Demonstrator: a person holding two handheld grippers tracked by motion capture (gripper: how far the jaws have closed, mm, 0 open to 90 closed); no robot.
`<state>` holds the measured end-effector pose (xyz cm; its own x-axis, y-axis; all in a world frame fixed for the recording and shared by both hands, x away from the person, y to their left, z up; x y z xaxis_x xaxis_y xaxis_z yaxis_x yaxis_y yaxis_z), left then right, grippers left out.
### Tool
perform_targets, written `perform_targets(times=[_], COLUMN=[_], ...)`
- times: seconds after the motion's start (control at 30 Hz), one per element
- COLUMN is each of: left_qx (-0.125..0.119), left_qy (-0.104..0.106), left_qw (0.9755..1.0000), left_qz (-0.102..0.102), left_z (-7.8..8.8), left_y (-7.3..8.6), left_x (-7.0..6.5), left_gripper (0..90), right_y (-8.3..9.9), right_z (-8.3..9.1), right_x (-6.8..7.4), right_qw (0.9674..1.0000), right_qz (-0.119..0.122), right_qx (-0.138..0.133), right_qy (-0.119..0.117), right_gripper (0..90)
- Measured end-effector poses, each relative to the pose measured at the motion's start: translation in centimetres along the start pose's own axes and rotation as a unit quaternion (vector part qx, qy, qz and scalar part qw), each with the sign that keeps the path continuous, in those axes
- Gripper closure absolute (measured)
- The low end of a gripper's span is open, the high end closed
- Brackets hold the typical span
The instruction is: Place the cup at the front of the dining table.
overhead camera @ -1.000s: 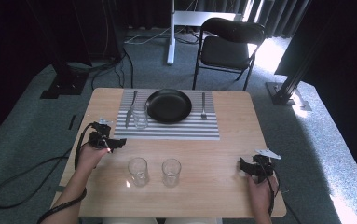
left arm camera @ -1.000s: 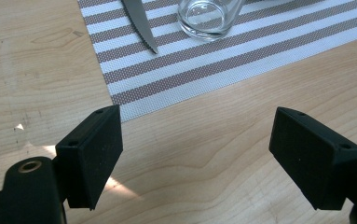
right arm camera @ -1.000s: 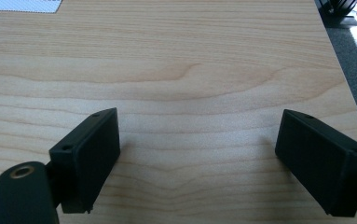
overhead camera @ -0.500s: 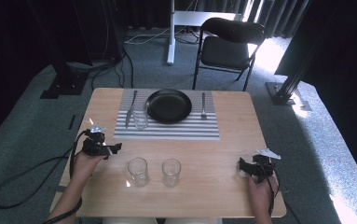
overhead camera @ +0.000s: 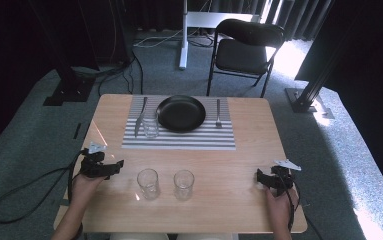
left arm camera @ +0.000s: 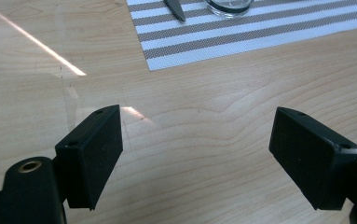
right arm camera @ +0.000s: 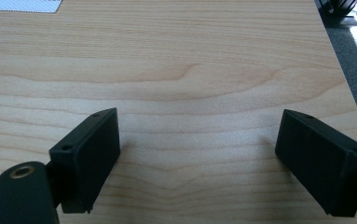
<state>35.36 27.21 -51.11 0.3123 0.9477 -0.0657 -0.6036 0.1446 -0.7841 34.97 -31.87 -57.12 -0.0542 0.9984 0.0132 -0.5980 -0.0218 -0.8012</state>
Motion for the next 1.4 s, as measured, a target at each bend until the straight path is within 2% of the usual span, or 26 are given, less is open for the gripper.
perform_targets(times=[0.2, 0.27, 0.3, 0.57, 0.63, 0.73, 0.8, 1.0, 1.1, 1.2, 1.3, 1.4], left_qx=[-0.005, -0.002, -0.003, -0.016, -0.015, -0.019, -0.019, -0.026, -0.022, -0.023, -0.017, -0.022], left_qy=[-0.015, -0.008, -0.012, -0.019, -0.03, -0.033, -0.042, -0.062, -0.076, -0.08, -0.094, -0.113], left_qw=[0.9999, 1.0, 0.9999, 0.9996, 0.9994, 0.9991, 0.9988, 0.997, 0.9963, 0.9957, 0.9948, 0.9928], left_qz=[-0.006, 0.004, 0.001, 0.014, 0.012, 0.019, 0.017, 0.038, 0.035, 0.041, 0.034, 0.031], left_z=[0.8, 1.2, 1.3, 2.3, 2.7, 3.2, 3.6, 4.3, 4.6, 4.8, 4.9, 5.2], left_y=[0.7, 1.2, 1.4, 3.3, 3.8, 4.4, 4.9, 5.9, 6.4, 7.0, 7.6, 7.9], left_x=[0.3, 0.4, 0.4, 0.8, 1.1, 1.6, 1.9, 3.1, 3.4, 3.6, 3.7, 3.8], left_gripper=[17.9, 17.9, 17.9, 17.9, 17.9, 17.9, 17.9, 17.9, 17.9, 17.9, 17.9, 17.9], right_y=[0.0, 0.0, 0.0, 0.0, 0.0, 0.0, 0.0, 0.0, 0.0, 0.0, 0.0, 0.0], right_z=[0.0, 0.0, 0.0, 0.0, 0.0, 0.0, 0.0, 0.0, 0.0, 0.0, 0.0, 0.0], right_x=[0.0, 0.0, 0.0, 0.0, 0.0, 0.0, 0.0, 0.0, 0.0, 0.0, 0.0, 0.0], right_qw=[1.0, 1.0, 1.0, 1.0, 1.0, 1.0, 1.0, 1.0, 1.0, 1.0, 1.0, 1.0], right_qz=[0.0, 0.0, 0.0, -0.001, -0.001, -0.001, -0.001, -0.001, -0.001, -0.001, -0.001, -0.001], right_qx=[0.0, 0.0, 0.0, 0.0, 0.001, 0.0, 0.001, 0.0, 0.0, 0.0, 0.0, 0.0], right_qy=[0.0, 0.0, 0.0, 0.0, 0.0, 0.0, 0.0, 0.0, 0.0, 0.0, 0.0, 0.0], right_gripper=[13.2, 13.2, 13.2, 13.2, 13.2, 13.2, 13.2, 13.2, 13.2, 13.2, 13.2, 13.2])
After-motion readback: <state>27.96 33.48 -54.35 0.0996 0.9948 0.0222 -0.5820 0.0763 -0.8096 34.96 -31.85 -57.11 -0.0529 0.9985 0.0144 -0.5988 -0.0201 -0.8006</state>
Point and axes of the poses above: each handheld gripper's, and its own axes: z roughly backward along the jaws, y roughly out of its underside, x roughly to its left, the point moved 3 cm from there along -z, roughly forward along the jaws, and after that the axes turned 7 degrees about -x, right-handed, at the moved point
